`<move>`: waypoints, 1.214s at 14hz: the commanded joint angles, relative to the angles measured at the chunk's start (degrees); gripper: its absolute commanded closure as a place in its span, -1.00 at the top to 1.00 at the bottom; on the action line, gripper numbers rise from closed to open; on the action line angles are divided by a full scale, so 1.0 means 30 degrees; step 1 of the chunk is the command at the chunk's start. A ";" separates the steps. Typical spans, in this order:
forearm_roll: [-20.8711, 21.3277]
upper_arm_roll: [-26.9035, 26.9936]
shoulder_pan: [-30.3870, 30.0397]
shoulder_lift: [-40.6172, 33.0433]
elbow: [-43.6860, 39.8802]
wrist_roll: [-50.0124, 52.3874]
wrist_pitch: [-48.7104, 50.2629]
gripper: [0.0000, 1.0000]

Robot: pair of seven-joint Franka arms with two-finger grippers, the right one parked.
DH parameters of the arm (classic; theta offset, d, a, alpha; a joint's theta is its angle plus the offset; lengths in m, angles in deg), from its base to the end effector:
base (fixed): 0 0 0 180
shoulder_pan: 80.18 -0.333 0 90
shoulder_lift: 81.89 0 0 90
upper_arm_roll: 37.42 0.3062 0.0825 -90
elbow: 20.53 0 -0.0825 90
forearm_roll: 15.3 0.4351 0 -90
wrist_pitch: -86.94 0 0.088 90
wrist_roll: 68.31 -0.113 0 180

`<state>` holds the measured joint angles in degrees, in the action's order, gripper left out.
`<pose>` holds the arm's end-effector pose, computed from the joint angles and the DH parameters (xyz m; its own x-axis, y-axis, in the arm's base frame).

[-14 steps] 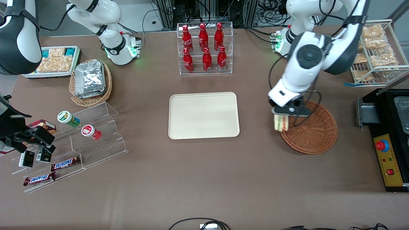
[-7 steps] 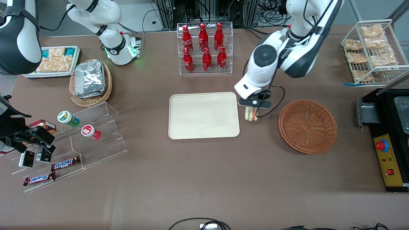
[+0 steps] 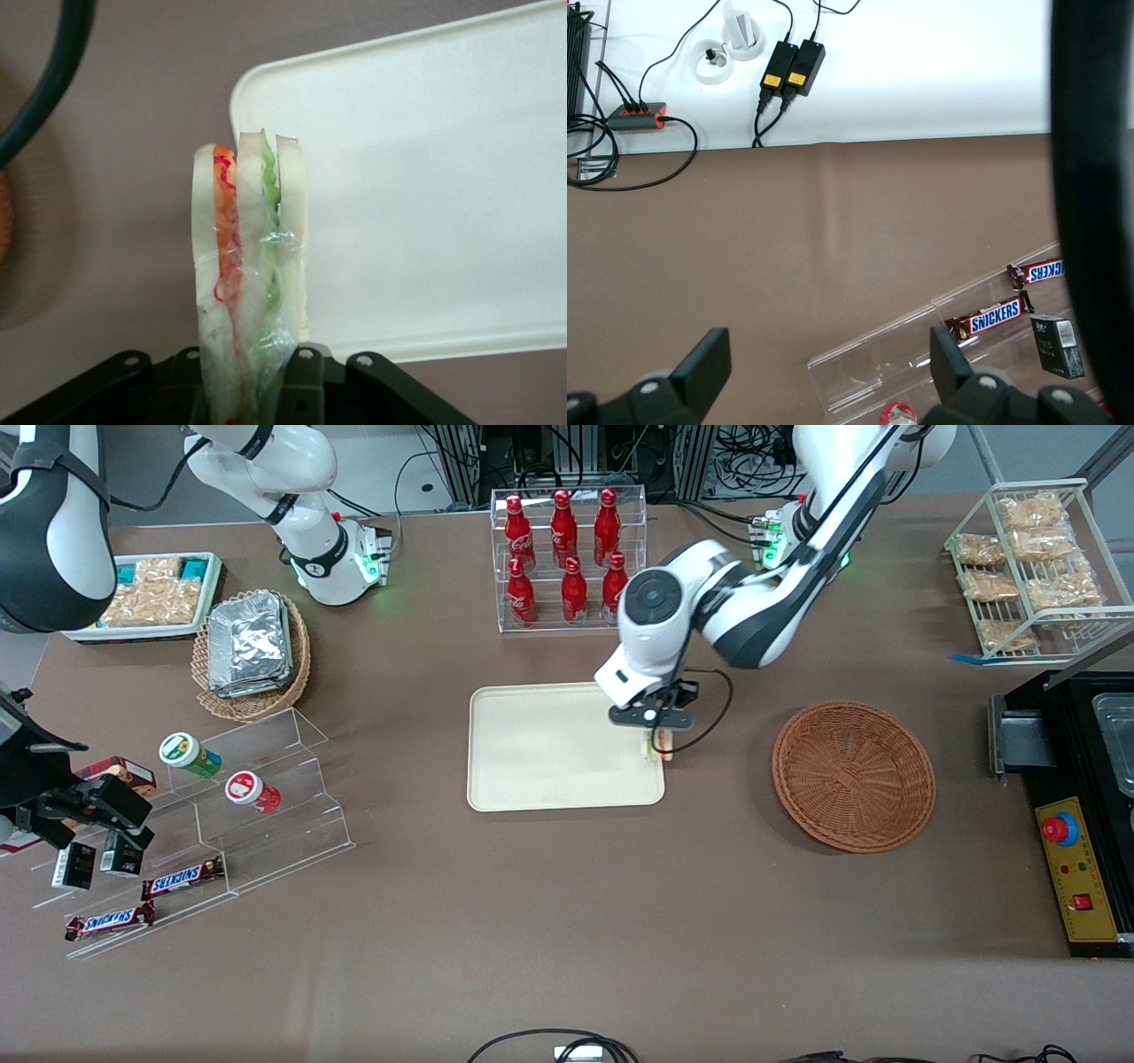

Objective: Place sandwich from basket to tray
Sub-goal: 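Carry the sandwich over the tray and lower it onto it, then open the left gripper to release the sandwich and lift away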

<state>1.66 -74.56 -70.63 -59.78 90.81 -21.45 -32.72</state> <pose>0.4491 -0.4435 0.2612 0.9853 -0.1397 -0.0982 -0.1502 -0.9827 -0.1084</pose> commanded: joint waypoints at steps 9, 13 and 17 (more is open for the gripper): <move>0.3631 0.0107 0.2440 0.4641 -0.2661 0.3567 -0.0250 -1.00; 0.4073 0.0137 0.2646 0.5139 -0.2661 0.3686 -0.0425 -1.00; 0.4044 0.0166 0.2646 0.5228 -0.2661 0.3919 -0.0544 -0.59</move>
<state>12.62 -74.41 -63.49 -44.77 84.20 -11.45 -34.49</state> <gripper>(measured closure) 0.837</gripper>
